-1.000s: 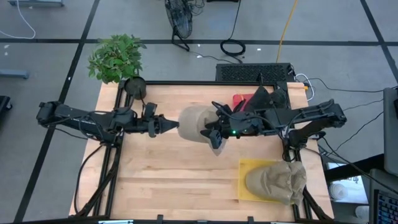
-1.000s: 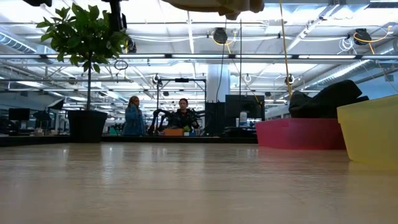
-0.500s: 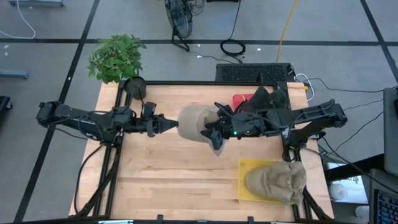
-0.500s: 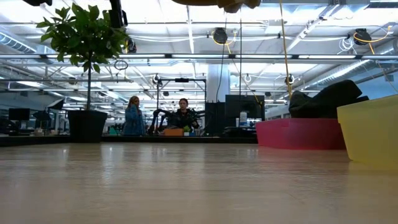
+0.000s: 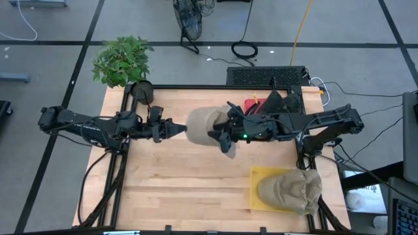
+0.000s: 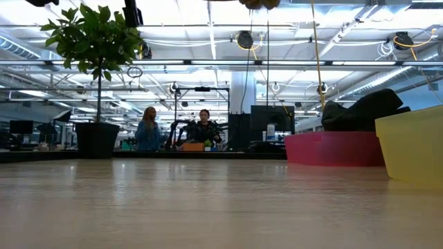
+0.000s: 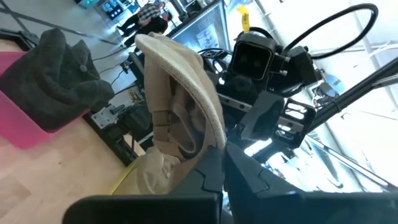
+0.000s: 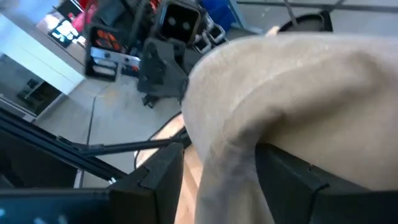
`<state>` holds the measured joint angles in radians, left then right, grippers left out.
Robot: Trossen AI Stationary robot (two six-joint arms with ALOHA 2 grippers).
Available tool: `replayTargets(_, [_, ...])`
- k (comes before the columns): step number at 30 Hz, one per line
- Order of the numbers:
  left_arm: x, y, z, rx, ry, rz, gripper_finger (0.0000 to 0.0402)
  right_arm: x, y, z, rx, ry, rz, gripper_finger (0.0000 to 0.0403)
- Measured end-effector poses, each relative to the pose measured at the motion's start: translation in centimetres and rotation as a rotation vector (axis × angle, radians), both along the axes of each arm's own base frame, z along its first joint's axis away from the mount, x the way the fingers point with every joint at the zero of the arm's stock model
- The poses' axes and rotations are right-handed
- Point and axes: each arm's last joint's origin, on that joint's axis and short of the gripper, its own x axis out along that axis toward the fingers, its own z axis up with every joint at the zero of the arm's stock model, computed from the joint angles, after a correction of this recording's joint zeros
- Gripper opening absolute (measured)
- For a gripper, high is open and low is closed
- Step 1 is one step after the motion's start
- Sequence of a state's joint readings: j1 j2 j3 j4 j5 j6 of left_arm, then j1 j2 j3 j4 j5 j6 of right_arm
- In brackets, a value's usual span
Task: Pick & Place hat
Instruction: Put the brown cap into the yellow bin
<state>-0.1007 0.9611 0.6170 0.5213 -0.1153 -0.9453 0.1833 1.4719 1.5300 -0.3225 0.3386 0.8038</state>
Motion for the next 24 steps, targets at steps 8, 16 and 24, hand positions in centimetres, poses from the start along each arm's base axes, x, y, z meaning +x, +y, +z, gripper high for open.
replayTargets(8, [0.0, -0.04, 0.02, 0.004, -0.002, -0.01, 0.0006, 0.13, -0.02, 0.36, -0.022, -0.035, 0.007, 0.0105])
replayTargets(16, [-0.01, -0.06, 0.03, 0.011, -0.003, -0.013, 0.0006, 0.13, -0.01, 0.35, -0.025, -0.034, 0.009, 0.0018])
replayTargets(24, [-0.01, -0.06, 0.05, 0.015, -0.005, -0.012, 0.0006, 0.13, -0.01, 0.36, -0.024, -0.035, 0.009, 0.0008])
